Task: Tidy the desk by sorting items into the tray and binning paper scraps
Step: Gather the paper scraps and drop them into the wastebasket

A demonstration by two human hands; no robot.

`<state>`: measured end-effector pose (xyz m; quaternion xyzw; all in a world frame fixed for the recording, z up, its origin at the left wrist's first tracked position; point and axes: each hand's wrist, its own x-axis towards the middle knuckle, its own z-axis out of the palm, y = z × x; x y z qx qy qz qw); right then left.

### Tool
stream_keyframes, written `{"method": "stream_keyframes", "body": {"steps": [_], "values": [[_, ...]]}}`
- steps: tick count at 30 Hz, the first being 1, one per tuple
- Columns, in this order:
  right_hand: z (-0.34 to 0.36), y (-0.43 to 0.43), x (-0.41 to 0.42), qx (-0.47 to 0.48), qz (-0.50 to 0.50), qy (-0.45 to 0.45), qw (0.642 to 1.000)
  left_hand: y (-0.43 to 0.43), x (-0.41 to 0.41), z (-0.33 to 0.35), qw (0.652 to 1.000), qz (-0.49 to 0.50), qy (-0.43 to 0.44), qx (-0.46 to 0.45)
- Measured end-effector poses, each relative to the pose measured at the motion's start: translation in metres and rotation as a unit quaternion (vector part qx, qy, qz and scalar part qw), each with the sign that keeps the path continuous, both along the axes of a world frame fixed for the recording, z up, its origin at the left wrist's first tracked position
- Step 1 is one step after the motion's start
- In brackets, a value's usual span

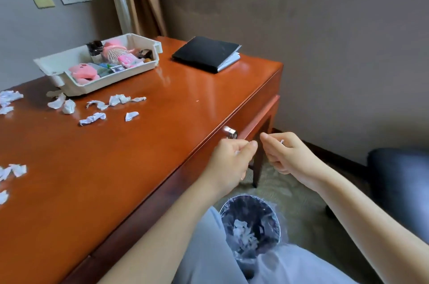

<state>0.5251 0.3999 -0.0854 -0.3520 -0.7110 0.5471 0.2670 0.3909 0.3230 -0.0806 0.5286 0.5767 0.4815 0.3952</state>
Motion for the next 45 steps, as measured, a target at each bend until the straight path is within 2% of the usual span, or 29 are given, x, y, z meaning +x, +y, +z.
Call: {"method": "stream_keyframes", "body": {"steps": [3,10,17,20,24,29,32,34,40,45], "values": [[-0.031,0.005,0.011,-0.019,-0.021,-0.025,0.999,0.014,0.013,-0.036,0.999,-0.001,0.01,-0.031],[-0.122,0.019,0.015,-0.076,-0.074,-0.094,0.99,0.039,0.022,-0.126,0.987,0.042,0.115,-0.109],[-0.209,0.029,0.01,-0.103,-0.152,-0.201,0.962,0.065,0.017,-0.199,0.961,0.058,0.162,-0.217],[-0.235,0.03,0.01,-0.119,-0.179,-0.223,0.951,0.073,0.019,-0.223,0.944,0.058,0.191,-0.262],[-0.264,0.027,0.006,-0.149,-0.201,-0.236,0.939,0.084,0.022,-0.244,0.937,0.025,0.219,-0.273],[-0.279,0.026,-0.002,-0.186,-0.217,-0.231,0.93,0.09,0.022,-0.263,0.932,-0.038,0.212,-0.293],[-0.283,0.028,-0.008,-0.235,-0.223,-0.197,0.925,0.089,0.02,-0.274,0.906,-0.071,0.277,-0.311],[-0.279,0.027,-0.01,-0.241,-0.199,-0.209,0.927,0.086,0.017,-0.275,0.894,-0.091,0.31,-0.311],[-0.251,0.022,-0.007,-0.179,-0.152,-0.253,0.939,0.077,0.013,-0.259,0.87,-0.115,0.35,-0.326],[-0.222,0.029,0.004,-0.106,-0.096,-0.293,0.945,0.061,0.012,-0.213,0.864,-0.146,0.386,-0.288]]}}
